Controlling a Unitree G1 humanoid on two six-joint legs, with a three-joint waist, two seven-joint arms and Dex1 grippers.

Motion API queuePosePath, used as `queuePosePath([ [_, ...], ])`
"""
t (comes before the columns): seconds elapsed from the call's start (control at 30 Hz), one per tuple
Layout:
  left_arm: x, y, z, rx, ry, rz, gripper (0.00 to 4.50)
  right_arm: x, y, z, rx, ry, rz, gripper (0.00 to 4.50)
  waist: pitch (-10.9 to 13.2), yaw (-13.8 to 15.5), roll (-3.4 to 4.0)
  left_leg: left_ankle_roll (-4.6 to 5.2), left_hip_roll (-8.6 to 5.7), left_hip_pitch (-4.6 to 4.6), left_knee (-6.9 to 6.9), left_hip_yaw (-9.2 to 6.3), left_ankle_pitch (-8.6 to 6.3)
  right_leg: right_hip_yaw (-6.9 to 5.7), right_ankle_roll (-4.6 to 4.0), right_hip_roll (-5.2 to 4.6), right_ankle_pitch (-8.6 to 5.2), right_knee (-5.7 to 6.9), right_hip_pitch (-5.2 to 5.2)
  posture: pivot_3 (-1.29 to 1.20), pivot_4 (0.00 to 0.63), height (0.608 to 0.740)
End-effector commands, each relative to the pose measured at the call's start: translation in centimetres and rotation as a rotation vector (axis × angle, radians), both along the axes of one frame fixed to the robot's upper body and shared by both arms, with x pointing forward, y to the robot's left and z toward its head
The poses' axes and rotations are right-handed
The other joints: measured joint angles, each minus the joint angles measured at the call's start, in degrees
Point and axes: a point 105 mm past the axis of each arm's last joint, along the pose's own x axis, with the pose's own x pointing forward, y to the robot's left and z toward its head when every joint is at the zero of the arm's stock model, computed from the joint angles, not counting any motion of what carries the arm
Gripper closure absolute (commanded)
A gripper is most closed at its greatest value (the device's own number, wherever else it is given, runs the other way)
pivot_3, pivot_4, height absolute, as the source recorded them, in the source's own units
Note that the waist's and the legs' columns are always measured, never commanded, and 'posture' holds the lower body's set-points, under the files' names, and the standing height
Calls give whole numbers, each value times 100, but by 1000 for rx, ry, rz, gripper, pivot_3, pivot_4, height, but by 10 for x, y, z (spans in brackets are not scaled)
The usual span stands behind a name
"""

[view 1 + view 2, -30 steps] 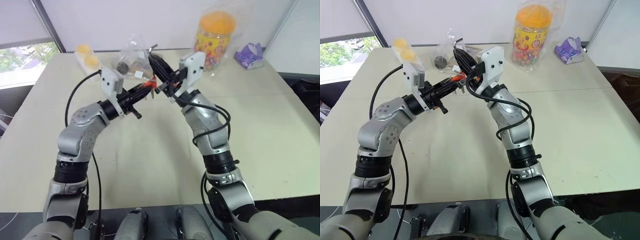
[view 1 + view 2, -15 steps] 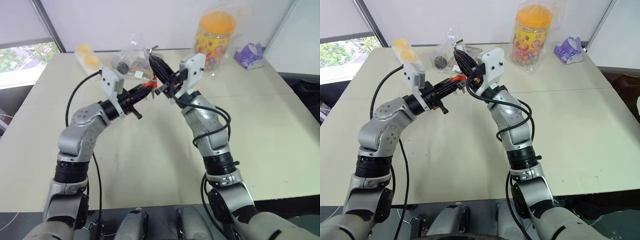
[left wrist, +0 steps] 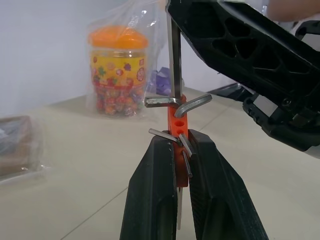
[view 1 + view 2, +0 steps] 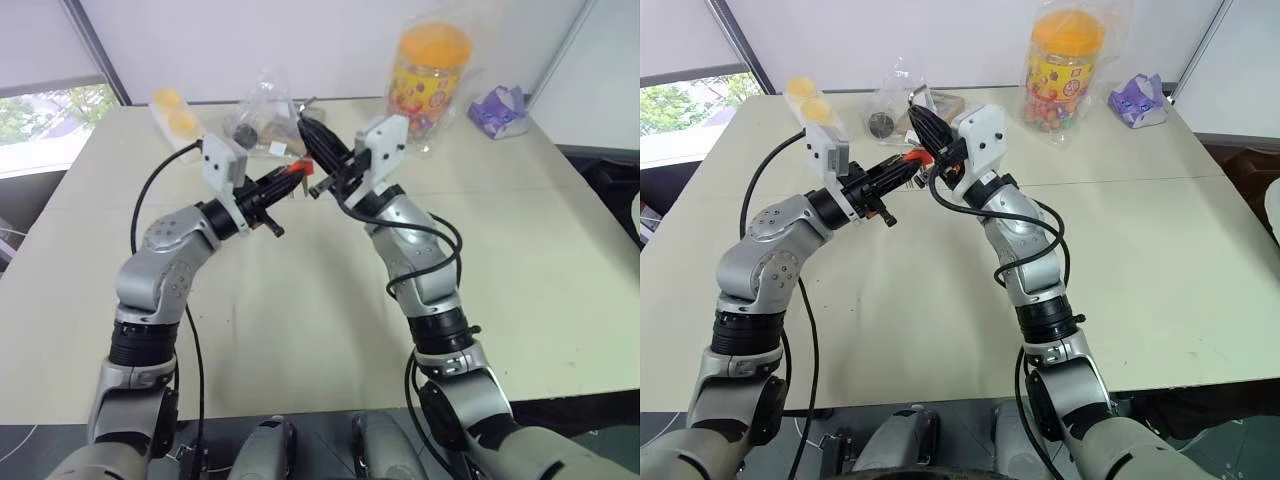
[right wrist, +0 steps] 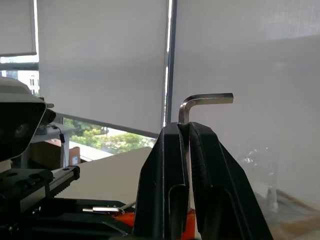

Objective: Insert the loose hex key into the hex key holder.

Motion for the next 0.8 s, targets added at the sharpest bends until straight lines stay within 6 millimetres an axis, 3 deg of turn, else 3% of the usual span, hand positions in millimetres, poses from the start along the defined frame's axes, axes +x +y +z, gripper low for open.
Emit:
queuePosePath([
  [0.03, -6, 0, 19, -23, -73, -8, 4500, -9, 4, 8, -3, -57, 18, 4460, 0, 0, 0, 0, 0, 0, 0, 0, 0, 0, 0, 0, 0, 0, 0, 0, 150, 740],
  [0.13, -5, 0, 20, -23, -74, -8, 4500, -10, 4, 3, -22, -46, 22, 4460, 0, 0, 0, 0, 0, 0, 0, 0, 0, 0, 0, 0, 0, 0, 0, 0, 150, 740],
  [0.23, -5, 0, 20, -21, -75, -8, 4500, -10, 4, -2, -35, -36, 25, 3391, 0, 1, 0, 0, 0, 0, 0, 0, 0, 0, 0, 0, 0, 0, 0, 0, 150, 740],
  [0.37, -5, 0, 20, -17, -73, -12, 4500, -15, -11, -12, -57, -9, 34, 1389, 0, 9, 0, 0, 0, 0, 0, 0, 0, 0, 0, 0, 0, 0, 0, 0, 150, 740],
  [0.43, -6, -1, 19, -16, -70, -15, 4500, -18, -24, -17, -66, 10, 24, 1389, 0, 31, 0, 0, -1, 0, 1, -2, 0, -1, 0, -2, 0, -2, 4, 0, 150, 740],
  [0.67, -7, -9, 7, -7, -15, -71, 4500, -42, -95, -46, -167, 130, -72, 1389, 0, 120, 0, 1, -4, -1, 2, 1, -1, 1, 0, -3, 0, -11, 9, 0, 150, 740],
  [0.8, -5, -26, -8, -61, 118, -165, 4500, -58, -126, -53, -241, 211, -79, 1389, -1, 171, 1, 2, 0, 2, 3, 6, -1, 2, 0, 2, 0, -9, 10, 0, 150, 740],
])
